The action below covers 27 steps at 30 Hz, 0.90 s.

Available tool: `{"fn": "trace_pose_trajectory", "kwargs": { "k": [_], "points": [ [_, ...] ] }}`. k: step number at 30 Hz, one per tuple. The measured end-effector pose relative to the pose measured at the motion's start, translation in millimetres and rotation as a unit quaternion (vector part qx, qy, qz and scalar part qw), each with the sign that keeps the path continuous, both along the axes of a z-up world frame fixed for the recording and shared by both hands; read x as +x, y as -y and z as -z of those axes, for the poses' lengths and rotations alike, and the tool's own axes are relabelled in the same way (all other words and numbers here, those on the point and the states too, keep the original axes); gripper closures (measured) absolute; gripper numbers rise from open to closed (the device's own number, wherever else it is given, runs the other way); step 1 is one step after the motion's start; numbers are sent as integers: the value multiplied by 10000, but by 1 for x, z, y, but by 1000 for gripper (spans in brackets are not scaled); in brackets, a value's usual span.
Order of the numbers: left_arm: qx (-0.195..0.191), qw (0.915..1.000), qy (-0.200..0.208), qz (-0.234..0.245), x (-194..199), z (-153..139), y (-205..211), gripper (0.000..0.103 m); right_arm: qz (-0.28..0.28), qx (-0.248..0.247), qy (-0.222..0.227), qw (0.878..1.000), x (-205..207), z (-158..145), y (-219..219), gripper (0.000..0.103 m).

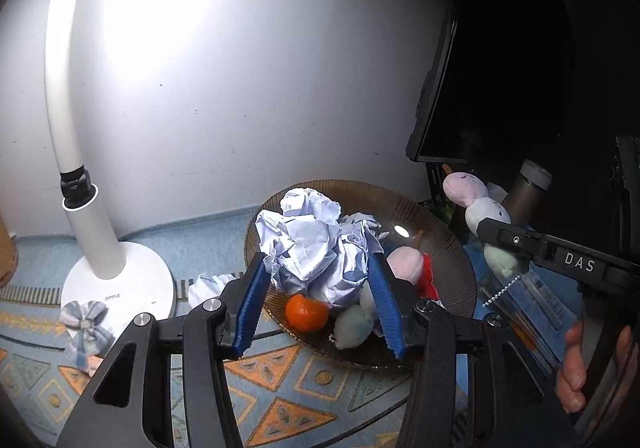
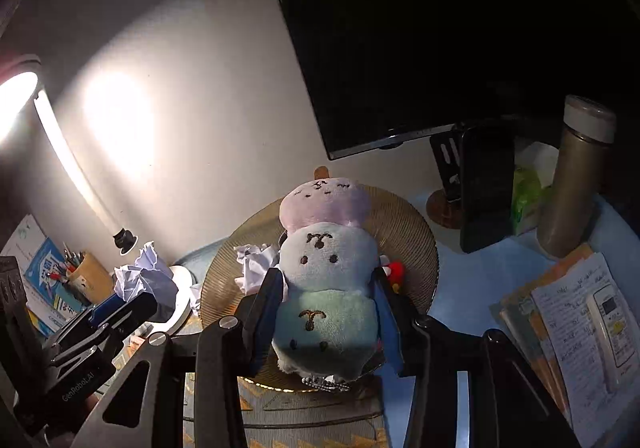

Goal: Organize objects
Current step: 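Carry the paper ball and dango plush over the amber bowl and open both tools, then withdraw both tools from the bowl back toward the rug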

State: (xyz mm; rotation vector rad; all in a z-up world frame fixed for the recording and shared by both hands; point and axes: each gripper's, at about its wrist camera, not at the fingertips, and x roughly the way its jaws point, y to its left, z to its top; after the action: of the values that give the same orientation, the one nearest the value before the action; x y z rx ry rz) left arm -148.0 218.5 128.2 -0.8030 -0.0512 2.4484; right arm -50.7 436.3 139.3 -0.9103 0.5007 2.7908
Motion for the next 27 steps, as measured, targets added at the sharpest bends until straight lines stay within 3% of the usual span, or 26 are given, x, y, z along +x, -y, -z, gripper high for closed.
{"fn": "trace_pose_trajectory", "kwargs": {
  "k": [2,4,5,7,13,16,22,25,27],
  "points": [
    [19,10000,40,40,-11,4,-9,53,16,-93,62,9999,-16,5,-9,60],
    [93,9998,111,131,-20,10,-15,43,-42,-189,139,9997,-30,12,-13,58],
    [133,9995,225,166,-25,14,-17,23,-47,-187,234,9995,-37,16,-14,52],
    [217,9991,356,40,-29,22,-12,12,-107,-247,407,9988,-45,25,-16,45],
    [395,9975,574,-93,-16,26,23,12,-234,-644,484,9965,-26,42,-19,45],
    [486,9976,464,-134,4,15,46,12,-278,-747,463,9957,-8,45,-13,45],
    [494,9973,-20,-538,62,-15,110,12,-808,-607,453,9938,30,35,42,44],
    [419,9949,-92,-914,91,-13,145,3,-1141,-772,526,9891,45,44,79,44],
    [280,9919,-116,-1231,110,-1,167,3,-1427,-907,631,9836,50,55,105,44]
  ]
}}
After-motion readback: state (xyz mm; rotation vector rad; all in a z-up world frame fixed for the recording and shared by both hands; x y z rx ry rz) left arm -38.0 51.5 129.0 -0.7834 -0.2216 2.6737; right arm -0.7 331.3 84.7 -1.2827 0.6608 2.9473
